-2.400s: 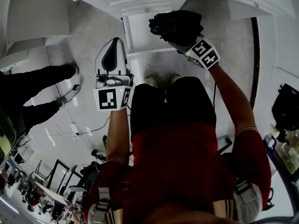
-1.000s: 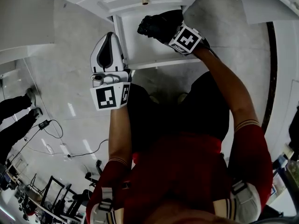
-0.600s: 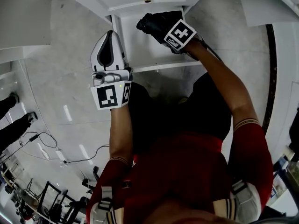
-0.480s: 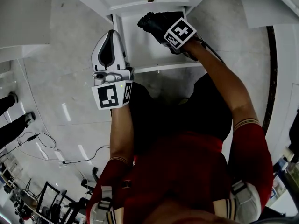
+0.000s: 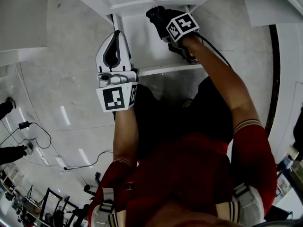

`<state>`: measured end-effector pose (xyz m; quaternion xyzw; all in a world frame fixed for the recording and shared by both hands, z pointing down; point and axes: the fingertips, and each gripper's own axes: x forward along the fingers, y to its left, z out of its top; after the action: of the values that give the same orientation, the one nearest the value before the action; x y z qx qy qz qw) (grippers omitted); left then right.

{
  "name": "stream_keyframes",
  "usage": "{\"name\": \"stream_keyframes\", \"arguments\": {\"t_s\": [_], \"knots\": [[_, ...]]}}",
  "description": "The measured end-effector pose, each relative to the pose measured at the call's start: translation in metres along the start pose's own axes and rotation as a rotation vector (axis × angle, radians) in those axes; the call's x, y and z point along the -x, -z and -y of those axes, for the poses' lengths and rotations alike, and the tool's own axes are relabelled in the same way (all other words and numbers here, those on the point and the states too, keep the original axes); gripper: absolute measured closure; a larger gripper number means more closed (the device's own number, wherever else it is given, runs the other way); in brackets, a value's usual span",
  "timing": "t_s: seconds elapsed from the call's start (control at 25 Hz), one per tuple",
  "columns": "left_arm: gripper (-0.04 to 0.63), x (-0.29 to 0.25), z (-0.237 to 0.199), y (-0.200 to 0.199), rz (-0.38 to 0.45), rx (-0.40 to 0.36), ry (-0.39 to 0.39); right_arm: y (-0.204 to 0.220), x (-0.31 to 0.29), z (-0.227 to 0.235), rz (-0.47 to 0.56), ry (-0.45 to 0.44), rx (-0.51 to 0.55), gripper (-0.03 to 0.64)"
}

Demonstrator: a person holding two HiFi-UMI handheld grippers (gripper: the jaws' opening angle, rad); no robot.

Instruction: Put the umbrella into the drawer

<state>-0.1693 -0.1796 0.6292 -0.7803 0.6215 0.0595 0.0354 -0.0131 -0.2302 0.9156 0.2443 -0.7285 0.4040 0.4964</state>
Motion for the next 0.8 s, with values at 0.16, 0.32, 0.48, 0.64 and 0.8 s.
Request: {"name": "stream_keyframes", "arguments": {"t_s": [0.16, 0.32, 0.48, 0.64, 0.8], "knots": [[0.589, -0.004, 0.004, 0.002, 0.002, 0.011, 0.02, 0.0, -0.007, 0.012, 0.006, 0.022, -0.085, 0.377], [0.589, -0.006, 0.008, 0.003, 0.002, 0.005, 0.044, 0.0, -0.014, 0.02, 0.003, 0.059, -0.124, 0.374], [0.589, -0.005, 0.009, 0.005, 0.002, 0.004, 0.055, 0.002, -0.02, 0.026, 0.003, 0.097, -0.149, 0.373], [0.589, -0.008, 0.013, 0.008, 0.001, 0.004, 0.075, 0.003, -0.026, 0.031, -0.009, 0.129, -0.153, 0.37], [0.589, -0.011, 0.014, 0.015, -0.019, 0.007, 0.08, 0.006, -0.033, 0.032, -0.039, 0.148, -0.142, 0.365]]}}
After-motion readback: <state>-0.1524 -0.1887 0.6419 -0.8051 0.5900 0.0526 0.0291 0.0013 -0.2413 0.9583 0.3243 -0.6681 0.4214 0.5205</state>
